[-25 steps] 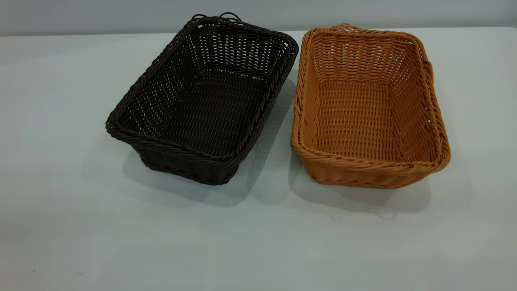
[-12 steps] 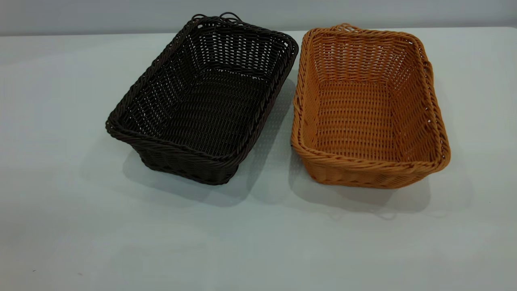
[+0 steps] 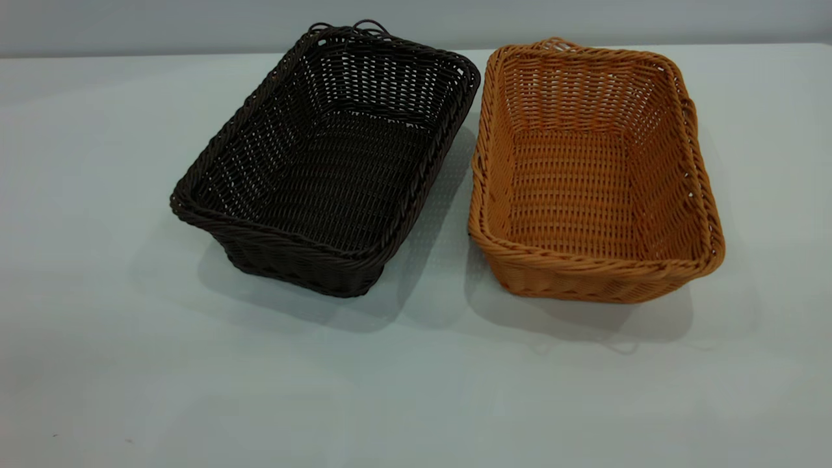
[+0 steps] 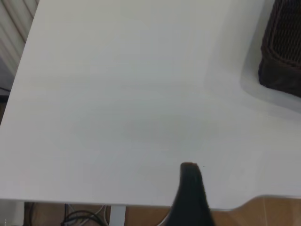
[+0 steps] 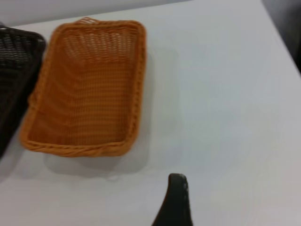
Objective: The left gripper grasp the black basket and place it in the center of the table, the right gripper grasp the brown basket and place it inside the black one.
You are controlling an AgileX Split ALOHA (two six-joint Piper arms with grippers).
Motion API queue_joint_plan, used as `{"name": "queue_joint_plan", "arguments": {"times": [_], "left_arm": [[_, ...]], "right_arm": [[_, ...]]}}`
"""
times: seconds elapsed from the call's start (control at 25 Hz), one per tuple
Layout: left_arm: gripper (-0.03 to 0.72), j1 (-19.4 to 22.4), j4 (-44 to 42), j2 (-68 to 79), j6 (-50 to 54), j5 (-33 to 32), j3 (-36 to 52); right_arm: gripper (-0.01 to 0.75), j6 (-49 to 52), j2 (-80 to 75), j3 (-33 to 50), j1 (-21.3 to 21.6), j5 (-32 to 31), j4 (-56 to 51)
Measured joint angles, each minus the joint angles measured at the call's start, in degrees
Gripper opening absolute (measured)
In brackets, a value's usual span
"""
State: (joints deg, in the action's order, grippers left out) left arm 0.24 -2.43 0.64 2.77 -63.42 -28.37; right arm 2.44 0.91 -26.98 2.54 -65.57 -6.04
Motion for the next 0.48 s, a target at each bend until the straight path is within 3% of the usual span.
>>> {"name": "queue_joint_plan", "arguments": {"times": [0.2, 0.48], "left_arm": [[0.526, -0.12, 1.88, 12.21, -0.11, 6.12, -4.56], [0.526, -0.18, 2.43, 37.02, -2.77, 24.85, -7.23]], "right_arm": [[0.583, 0.04, 0.00, 0.00, 0.00, 0.52, -2.08], [0.583, 0.04, 0.00, 0.00, 0.00, 0.60, -2.59]]}}
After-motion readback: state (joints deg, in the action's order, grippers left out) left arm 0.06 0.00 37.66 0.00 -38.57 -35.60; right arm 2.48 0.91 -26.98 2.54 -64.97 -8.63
